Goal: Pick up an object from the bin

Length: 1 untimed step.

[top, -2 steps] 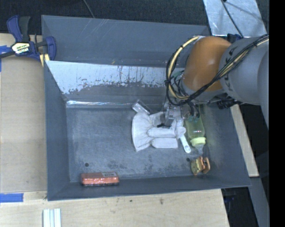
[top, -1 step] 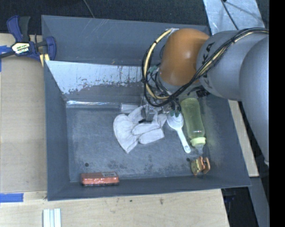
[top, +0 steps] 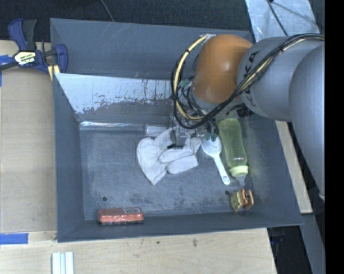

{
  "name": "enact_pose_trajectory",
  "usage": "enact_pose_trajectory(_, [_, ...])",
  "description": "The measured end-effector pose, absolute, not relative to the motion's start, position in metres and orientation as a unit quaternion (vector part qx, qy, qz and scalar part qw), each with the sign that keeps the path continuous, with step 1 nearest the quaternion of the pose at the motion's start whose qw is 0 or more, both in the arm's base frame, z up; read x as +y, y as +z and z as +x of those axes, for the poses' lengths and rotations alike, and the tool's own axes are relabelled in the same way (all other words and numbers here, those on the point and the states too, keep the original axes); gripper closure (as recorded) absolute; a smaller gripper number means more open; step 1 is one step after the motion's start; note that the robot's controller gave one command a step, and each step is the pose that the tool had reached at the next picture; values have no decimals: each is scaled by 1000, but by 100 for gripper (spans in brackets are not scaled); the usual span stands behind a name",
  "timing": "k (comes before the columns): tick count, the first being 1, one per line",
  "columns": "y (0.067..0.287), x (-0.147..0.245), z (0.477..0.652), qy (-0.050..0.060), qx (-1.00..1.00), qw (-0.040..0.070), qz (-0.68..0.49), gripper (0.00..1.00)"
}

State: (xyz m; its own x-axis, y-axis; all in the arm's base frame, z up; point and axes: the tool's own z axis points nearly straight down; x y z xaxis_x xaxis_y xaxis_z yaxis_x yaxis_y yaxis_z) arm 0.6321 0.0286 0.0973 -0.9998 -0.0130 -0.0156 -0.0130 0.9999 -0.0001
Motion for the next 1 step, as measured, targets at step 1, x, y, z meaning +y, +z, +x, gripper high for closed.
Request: enact_pose_trajectory(1, [245,26,620,0,1000,2,-28,100])
